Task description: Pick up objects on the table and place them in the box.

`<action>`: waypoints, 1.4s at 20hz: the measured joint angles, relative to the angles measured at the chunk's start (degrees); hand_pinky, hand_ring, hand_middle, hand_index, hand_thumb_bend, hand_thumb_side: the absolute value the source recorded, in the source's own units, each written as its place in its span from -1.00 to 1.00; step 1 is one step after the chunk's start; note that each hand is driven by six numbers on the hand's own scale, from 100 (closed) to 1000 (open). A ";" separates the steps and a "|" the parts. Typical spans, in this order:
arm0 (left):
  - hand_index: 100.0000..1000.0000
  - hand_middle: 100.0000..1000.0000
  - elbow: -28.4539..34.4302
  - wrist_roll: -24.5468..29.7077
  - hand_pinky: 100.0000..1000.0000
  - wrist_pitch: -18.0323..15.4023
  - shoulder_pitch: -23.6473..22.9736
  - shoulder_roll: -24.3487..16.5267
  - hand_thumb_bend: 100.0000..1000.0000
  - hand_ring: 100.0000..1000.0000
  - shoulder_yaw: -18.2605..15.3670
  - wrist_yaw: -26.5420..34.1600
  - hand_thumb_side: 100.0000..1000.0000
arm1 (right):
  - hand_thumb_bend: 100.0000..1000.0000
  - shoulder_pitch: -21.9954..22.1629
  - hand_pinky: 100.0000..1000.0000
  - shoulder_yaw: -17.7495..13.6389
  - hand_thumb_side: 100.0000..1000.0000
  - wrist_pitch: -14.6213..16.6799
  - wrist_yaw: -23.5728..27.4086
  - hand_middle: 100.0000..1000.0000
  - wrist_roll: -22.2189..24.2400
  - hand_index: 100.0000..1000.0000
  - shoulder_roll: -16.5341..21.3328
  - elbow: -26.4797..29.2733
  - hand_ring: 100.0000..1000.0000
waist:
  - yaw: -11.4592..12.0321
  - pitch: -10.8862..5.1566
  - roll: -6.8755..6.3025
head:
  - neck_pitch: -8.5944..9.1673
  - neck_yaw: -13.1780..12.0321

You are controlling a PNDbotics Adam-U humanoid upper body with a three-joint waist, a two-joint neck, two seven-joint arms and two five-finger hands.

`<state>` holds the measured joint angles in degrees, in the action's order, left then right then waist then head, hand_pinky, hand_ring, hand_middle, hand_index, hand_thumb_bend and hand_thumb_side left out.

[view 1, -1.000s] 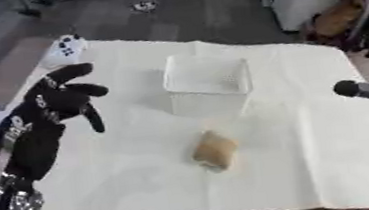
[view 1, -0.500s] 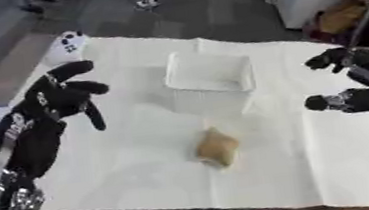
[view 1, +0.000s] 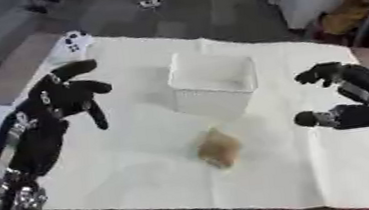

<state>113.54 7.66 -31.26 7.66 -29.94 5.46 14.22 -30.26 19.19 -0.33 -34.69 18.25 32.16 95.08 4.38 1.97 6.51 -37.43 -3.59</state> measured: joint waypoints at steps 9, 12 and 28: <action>0.43 0.70 0.00 0.06 -0.35 -0.07 -0.01 0.00 0.92 0.48 0.00 0.00 0.35 | 0.70 0.51 0.37 2.75 1.00 0.46 -0.47 0.44 4.04 0.71 -4.60 2.30 0.52 | 0.03 -0.04 -0.03 | 0.00 0.00; 0.43 0.70 0.00 0.08 -0.35 -0.09 0.01 0.00 0.92 0.48 0.01 0.04 0.35 | 0.70 1.15 0.37 3.63 1.00 0.85 -1.14 0.44 4.52 0.72 -6.08 0.45 0.52 | 0.16 -0.04 -0.04 | 0.01 -0.04; 0.43 0.70 0.00 0.22 -0.35 -0.20 0.06 0.00 0.92 0.48 0.16 0.20 0.35 | 0.79 0.59 0.34 5.58 1.00 2.45 -4.89 0.47 4.43 0.75 -13.82 -10.33 0.52 | 0.24 -0.04 -0.07 | 0.29 -0.45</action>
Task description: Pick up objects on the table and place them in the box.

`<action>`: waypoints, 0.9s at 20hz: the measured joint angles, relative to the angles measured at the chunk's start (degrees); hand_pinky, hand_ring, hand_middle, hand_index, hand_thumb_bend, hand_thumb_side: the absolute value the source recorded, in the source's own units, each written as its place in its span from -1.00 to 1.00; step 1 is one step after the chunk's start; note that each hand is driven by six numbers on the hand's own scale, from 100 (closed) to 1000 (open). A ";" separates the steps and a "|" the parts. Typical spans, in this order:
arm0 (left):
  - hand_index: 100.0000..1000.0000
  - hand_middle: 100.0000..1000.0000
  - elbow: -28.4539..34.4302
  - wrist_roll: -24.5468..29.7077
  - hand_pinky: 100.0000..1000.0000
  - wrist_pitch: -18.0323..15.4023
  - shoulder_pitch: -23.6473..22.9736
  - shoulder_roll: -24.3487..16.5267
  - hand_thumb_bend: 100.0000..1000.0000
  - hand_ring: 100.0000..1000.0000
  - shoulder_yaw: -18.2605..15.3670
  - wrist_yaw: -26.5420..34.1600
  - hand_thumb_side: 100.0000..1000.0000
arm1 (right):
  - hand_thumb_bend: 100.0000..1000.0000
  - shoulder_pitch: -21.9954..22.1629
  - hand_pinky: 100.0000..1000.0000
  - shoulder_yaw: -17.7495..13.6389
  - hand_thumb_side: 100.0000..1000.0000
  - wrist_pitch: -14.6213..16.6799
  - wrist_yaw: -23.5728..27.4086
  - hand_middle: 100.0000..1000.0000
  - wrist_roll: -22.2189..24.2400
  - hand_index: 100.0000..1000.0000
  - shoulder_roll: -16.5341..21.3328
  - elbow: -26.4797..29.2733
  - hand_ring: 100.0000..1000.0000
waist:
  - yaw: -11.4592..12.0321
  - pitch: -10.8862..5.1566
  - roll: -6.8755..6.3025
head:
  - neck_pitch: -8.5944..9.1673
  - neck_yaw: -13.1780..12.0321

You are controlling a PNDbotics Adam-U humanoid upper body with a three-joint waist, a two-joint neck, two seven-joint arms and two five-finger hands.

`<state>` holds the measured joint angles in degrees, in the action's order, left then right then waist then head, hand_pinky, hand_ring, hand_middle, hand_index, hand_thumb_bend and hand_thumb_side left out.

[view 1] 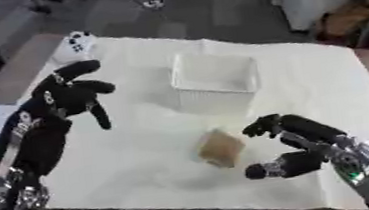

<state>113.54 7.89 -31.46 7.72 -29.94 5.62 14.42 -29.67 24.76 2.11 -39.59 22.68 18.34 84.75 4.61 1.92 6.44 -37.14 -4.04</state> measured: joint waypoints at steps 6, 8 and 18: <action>0.43 0.70 0.00 0.03 -0.35 0.01 0.00 0.00 0.92 0.48 0.14 0.19 0.35 | 0.84 -1.55 0.35 -0.19 1.00 0.63 -1.64 0.49 -0.94 0.76 -2.10 -2.29 0.52 | 0.04 0.00 0.00 | 0.10 0.00; 0.43 0.70 0.00 0.11 -0.35 0.10 0.02 0.00 0.92 0.48 0.15 0.22 0.35 | 0.84 -2.44 0.36 -0.29 1.00 0.74 -2.34 0.49 -1.32 0.76 -2.79 -3.19 0.53 | 0.06 0.01 0.00 | 0.10 0.00; 0.43 0.70 0.00 0.25 -0.35 0.20 0.50 0.01 0.92 0.48 0.17 0.47 0.35 | 0.83 -5.50 0.38 -0.95 1.00 1.80 -5.85 0.51 -2.96 0.77 -5.18 -6.98 0.54 | 0.27 0.07 0.00 | 0.16 0.00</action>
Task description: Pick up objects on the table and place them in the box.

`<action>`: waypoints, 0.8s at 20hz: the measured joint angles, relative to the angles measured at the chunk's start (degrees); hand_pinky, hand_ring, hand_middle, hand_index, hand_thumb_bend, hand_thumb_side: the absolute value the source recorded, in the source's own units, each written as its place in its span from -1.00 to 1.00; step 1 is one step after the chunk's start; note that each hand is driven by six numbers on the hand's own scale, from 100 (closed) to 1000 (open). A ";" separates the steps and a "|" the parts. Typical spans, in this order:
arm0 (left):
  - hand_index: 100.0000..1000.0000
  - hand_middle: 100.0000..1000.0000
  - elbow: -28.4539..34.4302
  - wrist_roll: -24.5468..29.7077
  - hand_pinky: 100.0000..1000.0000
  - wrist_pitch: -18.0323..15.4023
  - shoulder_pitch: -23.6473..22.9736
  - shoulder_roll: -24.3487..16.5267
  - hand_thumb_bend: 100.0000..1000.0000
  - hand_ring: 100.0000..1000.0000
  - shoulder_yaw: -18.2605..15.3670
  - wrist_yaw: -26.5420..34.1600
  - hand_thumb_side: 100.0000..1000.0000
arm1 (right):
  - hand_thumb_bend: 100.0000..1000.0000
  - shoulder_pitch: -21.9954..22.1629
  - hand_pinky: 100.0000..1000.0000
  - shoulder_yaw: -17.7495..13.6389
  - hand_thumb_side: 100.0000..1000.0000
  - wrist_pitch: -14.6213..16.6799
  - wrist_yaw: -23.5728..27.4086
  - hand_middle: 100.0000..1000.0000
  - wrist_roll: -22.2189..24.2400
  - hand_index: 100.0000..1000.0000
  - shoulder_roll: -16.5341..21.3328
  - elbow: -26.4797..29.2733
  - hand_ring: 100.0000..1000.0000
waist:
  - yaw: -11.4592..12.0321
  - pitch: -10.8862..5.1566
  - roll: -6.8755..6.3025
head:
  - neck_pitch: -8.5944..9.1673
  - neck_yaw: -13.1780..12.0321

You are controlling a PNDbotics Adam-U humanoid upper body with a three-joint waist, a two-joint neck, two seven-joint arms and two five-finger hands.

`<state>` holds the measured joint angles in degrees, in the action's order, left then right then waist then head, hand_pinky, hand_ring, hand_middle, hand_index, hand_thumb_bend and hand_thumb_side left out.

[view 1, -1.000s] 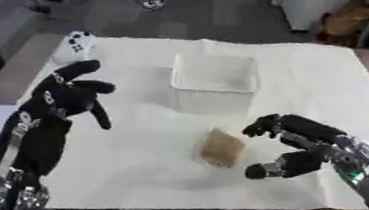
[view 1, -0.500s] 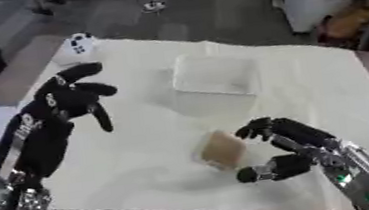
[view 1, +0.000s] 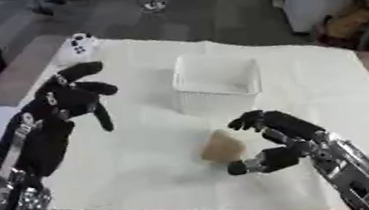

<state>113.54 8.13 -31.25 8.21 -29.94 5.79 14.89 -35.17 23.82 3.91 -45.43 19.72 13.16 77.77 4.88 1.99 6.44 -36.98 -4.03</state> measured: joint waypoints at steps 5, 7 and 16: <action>0.43 0.70 0.00 0.03 -0.35 0.01 0.08 0.00 0.93 0.48 0.01 0.14 0.35 | 0.77 -1.55 0.39 -0.63 1.00 0.37 -1.94 0.52 -1.36 0.77 -1.98 -3.25 0.54 | 0.11 0.06 0.00 | 0.04 -0.01; 0.43 0.70 0.00 0.04 -0.35 0.02 0.39 0.01 0.93 0.48 0.01 0.23 0.34 | 0.80 -1.99 0.39 -0.80 1.00 0.54 -2.77 0.52 -2.00 0.77 -2.73 -4.96 0.54 | 0.18 0.07 0.00 | 0.07 -0.01; 0.43 0.70 0.00 0.12 -0.34 -0.07 0.52 0.01 0.94 0.48 0.01 0.39 0.34 | 0.91 -2.25 0.40 -1.39 1.00 2.40 -5.07 0.55 -4.41 0.79 -4.08 -9.58 0.54 | 0.29 0.07 0.00 | 0.52 -0.11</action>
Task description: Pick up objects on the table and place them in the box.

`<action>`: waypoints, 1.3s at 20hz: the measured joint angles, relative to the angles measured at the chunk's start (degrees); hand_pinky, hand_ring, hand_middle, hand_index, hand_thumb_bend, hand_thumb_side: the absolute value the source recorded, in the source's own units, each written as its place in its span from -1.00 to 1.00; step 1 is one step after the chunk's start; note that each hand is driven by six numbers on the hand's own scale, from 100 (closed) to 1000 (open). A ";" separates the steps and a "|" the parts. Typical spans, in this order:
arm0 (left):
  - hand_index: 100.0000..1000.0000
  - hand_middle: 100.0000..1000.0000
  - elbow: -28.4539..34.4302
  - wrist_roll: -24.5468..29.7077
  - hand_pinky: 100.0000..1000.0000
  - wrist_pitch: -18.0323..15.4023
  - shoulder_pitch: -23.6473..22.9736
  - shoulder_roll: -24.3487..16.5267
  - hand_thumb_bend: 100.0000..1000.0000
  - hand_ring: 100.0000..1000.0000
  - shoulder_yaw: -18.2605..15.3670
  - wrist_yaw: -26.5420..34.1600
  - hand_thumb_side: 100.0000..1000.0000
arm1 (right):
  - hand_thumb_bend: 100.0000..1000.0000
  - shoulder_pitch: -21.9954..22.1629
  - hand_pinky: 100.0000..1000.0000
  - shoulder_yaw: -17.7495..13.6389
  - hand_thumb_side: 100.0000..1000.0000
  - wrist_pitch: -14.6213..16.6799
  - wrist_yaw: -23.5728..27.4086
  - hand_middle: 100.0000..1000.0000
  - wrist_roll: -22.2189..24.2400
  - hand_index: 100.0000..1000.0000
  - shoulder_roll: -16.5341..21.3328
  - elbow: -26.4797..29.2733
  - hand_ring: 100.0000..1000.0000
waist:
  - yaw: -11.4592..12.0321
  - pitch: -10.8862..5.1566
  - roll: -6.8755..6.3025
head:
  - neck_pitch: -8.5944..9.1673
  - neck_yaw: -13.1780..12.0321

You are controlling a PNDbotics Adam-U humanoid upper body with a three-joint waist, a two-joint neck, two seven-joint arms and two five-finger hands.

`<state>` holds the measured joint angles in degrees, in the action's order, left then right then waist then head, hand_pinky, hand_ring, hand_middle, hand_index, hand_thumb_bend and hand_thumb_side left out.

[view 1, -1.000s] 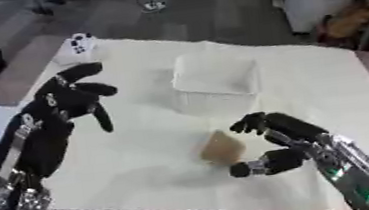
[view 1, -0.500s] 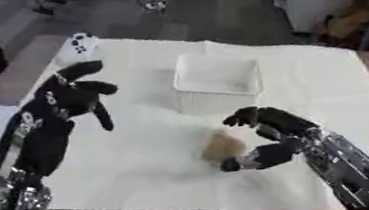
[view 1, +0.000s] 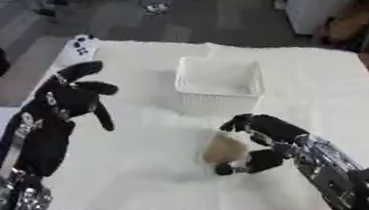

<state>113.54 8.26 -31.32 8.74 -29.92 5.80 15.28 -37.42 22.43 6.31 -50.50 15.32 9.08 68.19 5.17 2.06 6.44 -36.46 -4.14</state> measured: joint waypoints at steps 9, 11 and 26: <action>0.43 0.70 0.00 0.12 -0.35 -0.01 0.00 0.00 0.93 0.48 0.00 0.01 0.34 | 0.90 -0.47 0.41 -0.55 1.00 0.55 -0.58 0.58 -1.13 0.88 -0.13 -1.42 0.56 | 0.00 0.00 0.00 | 0.00 -0.40; 0.43 0.70 0.00 0.19 -0.34 -0.01 0.00 0.00 0.93 0.48 0.00 0.01 0.34 | 0.86 -0.50 0.42 -0.69 1.00 0.46 -0.94 0.58 -1.40 0.87 -0.53 -1.97 0.56 | 0.00 0.00 0.00 | 0.00 -0.40; 0.43 0.69 0.00 0.48 -0.34 0.13 1.22 0.04 0.94 0.48 0.33 0.58 0.33 | 0.70 -3.96 0.48 -3.33 1.00 -0.53 -7.00 0.64 -3.74 0.88 -3.39 -10.49 0.58 | 0.70 0.62 0.00 | 0.55 -0.40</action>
<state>113.54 8.74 -31.20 9.96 -29.89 6.14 15.86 -41.38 19.10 5.78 -57.50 11.58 5.69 57.70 5.87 2.68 6.44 -35.91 -4.54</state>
